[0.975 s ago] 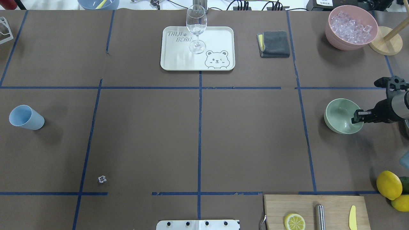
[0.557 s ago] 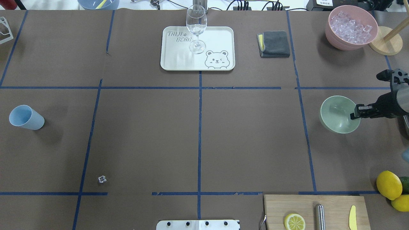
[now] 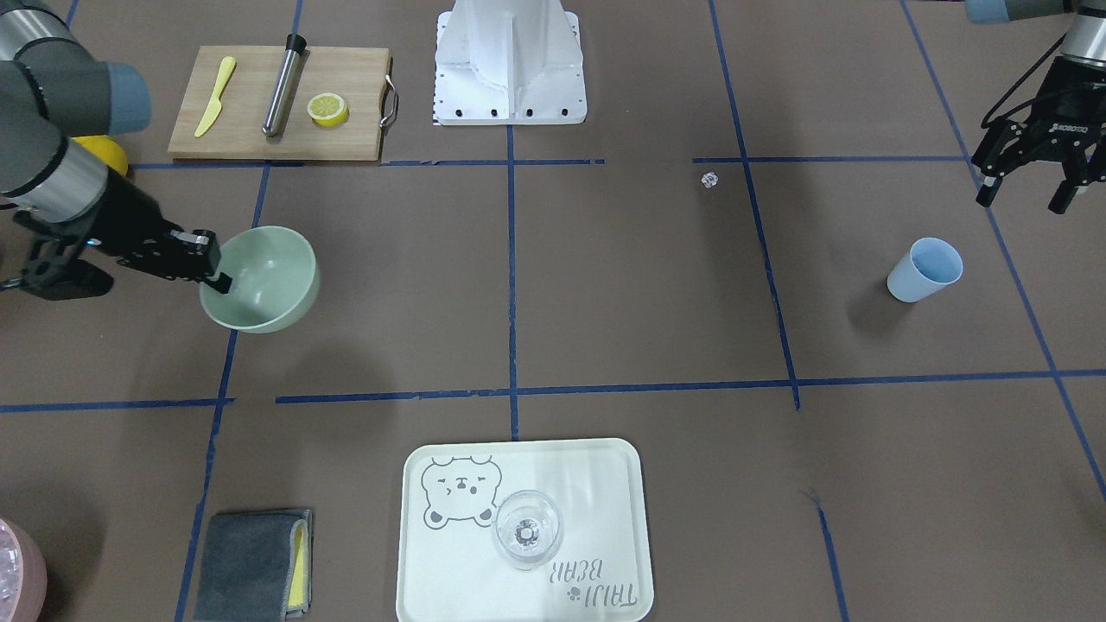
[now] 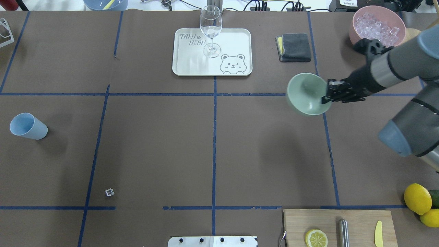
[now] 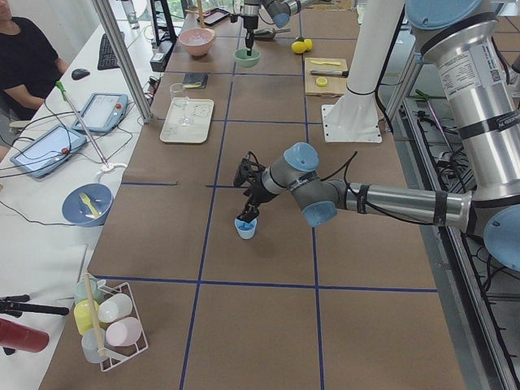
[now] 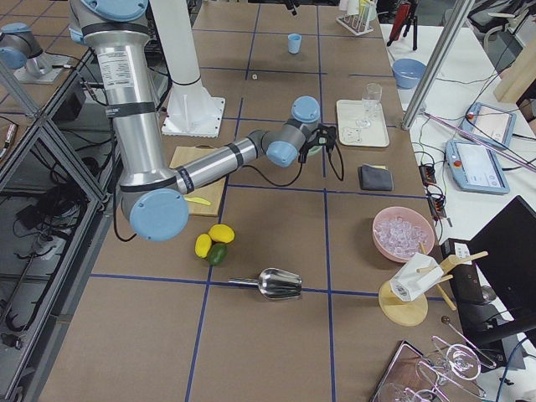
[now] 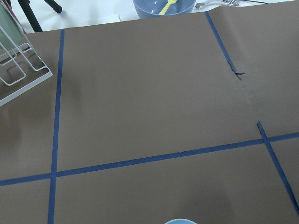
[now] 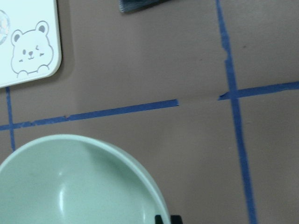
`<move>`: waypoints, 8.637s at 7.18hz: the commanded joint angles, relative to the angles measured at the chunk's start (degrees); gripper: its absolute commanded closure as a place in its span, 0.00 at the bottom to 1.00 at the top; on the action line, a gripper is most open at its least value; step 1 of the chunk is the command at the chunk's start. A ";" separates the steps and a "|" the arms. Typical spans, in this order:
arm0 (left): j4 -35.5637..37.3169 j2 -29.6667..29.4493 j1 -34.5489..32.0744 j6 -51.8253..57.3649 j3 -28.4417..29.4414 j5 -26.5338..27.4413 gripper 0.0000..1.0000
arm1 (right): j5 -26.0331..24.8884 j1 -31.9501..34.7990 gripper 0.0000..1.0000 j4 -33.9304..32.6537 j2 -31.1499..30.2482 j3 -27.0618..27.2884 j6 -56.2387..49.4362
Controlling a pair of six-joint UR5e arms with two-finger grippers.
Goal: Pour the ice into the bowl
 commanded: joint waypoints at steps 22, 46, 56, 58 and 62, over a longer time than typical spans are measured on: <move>-14.83 -12.77 35.81 -25.33 28.96 59.38 0.10 | -24.72 -26.15 0.00 -15.04 45.97 -30.51 22.60; 32.01 -36.95 43.88 45.83 8.67 78.25 1.00 | -17.07 -14.98 0.00 -14.60 19.08 -5.29 12.22; 32.01 -38.01 44.60 79.16 11.49 84.26 1.00 | -17.07 -15.16 0.00 -14.60 19.25 -4.23 12.49; 32.01 -38.10 44.60 79.44 11.66 84.44 1.00 | -17.07 -15.16 0.00 -14.60 19.25 -4.23 12.49; 32.01 -38.45 44.60 82.34 12.19 85.23 1.00 | -17.16 -15.16 0.00 -14.60 19.34 -3.71 12.58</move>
